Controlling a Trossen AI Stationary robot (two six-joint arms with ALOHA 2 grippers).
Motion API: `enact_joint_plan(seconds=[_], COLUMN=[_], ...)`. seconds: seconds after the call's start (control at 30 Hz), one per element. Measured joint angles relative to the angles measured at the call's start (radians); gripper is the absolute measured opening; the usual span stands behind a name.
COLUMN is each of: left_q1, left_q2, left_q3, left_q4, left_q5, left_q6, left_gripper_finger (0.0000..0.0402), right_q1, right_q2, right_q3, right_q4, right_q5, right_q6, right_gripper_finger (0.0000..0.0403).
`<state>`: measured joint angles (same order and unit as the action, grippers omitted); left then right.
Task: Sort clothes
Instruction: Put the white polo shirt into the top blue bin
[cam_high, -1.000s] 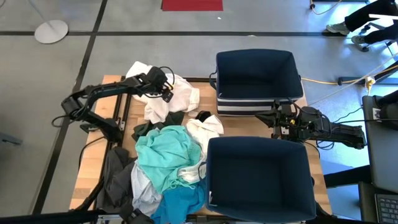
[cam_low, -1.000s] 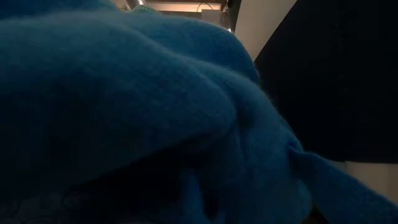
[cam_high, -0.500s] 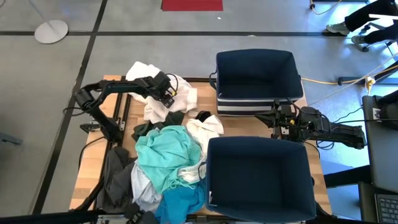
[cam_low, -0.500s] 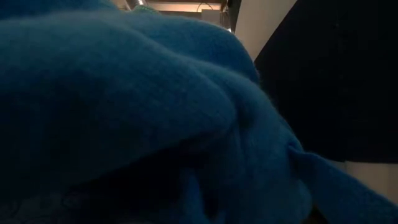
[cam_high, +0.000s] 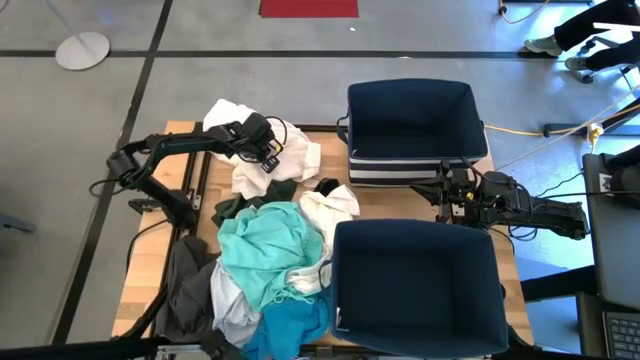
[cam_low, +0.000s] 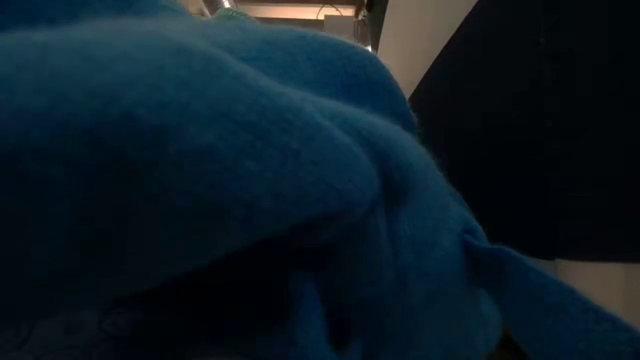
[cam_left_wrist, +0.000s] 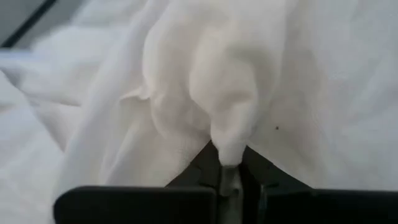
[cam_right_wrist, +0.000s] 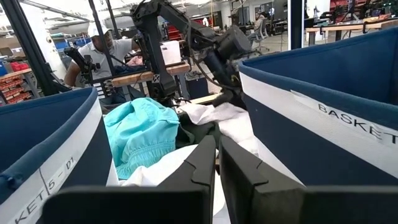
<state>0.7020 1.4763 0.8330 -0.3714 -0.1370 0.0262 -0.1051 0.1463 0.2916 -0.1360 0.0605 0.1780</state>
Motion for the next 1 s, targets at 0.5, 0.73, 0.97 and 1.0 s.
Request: enact_joint_plan(seconds=[0.5, 0.73, 0.97, 1.0], left_q1=[-0.109, -0.183, -0.287, -0.302], left_q2=[-0.367, -0.465, -0.500, -0.504], left_q3=[0.000, 0.051, 0.098, 0.098], left_q4=[-0.049, -0.069, -0.031, -0.017], left_q5=[-0.038, -0.038, -0.038, -0.038], left_q6=[-0.045, -0.050, -0.049, -0.049], left_gripper_finger=[0.0007, 0.0006, 0.0004, 0.0005], right_q1=[0.000, 0.000, 0.000, 0.000], right_q2=[0.000, 0.000, 0.030, 0.040], right_q3=[-0.001, 0.028, 0.106, 0.118], right_q4=[0.044, 0.105, 0.105, 0.105], right_q5=[0.007, 0.008, 0.009, 0.009], right_q6=[0.056, 0.056, 0.050, 0.046], right_gripper_finger=[0.0026, 0.0026, 0.0026, 0.0026])
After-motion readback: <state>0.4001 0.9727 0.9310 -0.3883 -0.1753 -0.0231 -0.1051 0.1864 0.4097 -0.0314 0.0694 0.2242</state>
